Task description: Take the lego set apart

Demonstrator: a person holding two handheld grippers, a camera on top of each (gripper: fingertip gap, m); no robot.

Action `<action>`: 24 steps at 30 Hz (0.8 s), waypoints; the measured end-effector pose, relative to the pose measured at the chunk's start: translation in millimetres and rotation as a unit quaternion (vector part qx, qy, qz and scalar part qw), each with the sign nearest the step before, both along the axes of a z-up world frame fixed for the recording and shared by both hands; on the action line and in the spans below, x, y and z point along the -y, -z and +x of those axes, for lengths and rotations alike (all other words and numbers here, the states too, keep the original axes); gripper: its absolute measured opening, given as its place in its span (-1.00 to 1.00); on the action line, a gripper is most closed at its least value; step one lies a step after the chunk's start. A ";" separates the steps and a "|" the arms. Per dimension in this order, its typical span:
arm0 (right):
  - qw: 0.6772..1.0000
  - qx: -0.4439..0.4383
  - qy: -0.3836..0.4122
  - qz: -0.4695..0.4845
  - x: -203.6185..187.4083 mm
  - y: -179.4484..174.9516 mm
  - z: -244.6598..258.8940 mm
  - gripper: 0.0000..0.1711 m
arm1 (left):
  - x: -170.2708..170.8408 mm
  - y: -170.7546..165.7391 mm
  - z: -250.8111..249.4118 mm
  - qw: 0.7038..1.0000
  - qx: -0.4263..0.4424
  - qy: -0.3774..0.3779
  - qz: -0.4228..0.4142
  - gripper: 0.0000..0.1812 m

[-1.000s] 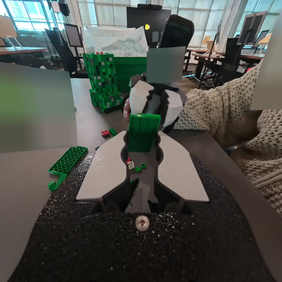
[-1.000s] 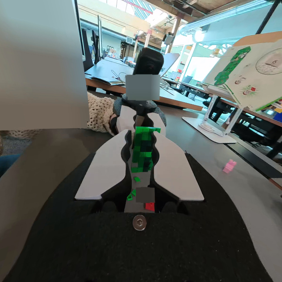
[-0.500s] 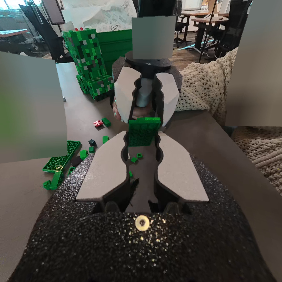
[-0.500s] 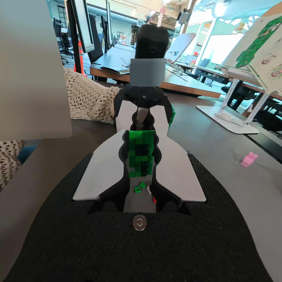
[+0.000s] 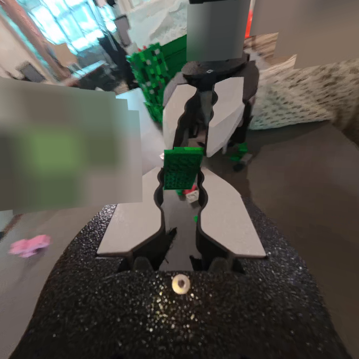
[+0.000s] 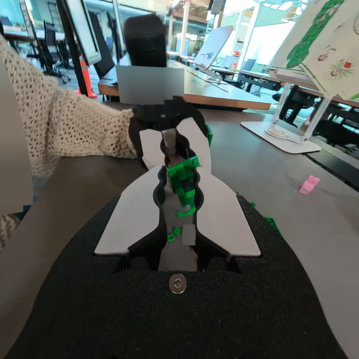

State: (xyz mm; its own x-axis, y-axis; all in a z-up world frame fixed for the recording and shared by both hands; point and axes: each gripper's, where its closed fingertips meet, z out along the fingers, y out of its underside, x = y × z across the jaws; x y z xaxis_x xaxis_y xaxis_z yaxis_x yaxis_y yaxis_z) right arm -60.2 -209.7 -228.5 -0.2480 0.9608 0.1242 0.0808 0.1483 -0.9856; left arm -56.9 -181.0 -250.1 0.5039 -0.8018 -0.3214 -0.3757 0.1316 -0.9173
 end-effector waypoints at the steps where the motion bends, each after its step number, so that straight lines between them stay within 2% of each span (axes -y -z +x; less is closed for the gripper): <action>1: 1.000 -0.001 0.004 -0.023 -2.3 -1.2 -0.7 -0.68 | -2.7 -4.0 -2.5 0.999 -0.023 -0.021 0.044 -0.65; 5: 0.991 0.002 -0.005 -0.131 -7.2 -4.5 -3.7 -0.42 | -5.0 -18.8 -5.0 0.969 -0.111 -0.082 0.207 -0.65; 8: 0.978 0.014 -0.021 -0.205 -7.8 -4.0 -5.7 -0.23 | 1.2 -23.1 1.6 0.947 -0.143 -0.081 0.276 -0.64; 11: 0.970 0.014 -0.041 -0.241 -6.1 -6.0 -4.1 -0.22 | 5.8 -23.7 5.5 0.935 -0.159 -0.069 0.308 -0.65; 19: 0.971 0.034 -0.051 -0.232 -0.4 -1.8 -4.3 0.04 | 15.0 -26.3 12.3 0.924 -0.165 -0.047 0.340 -0.65; 20: 0.970 0.037 -0.059 -0.233 2.9 -1.1 -4.5 0.03 | 15.7 -24.6 13.9 0.925 -0.169 -0.042 0.339 -0.65; 22: 0.970 0.052 -0.081 -0.222 11.1 1.5 -3.3 -0.14 | 15.8 -21.0 15.2 0.923 -0.176 -0.039 0.340 -0.65; 24: 0.976 0.063 -0.064 -0.199 7.3 5.2 -4.4 -0.15 | 12.7 -18.4 13.7 0.924 -0.181 -0.043 0.333 -0.64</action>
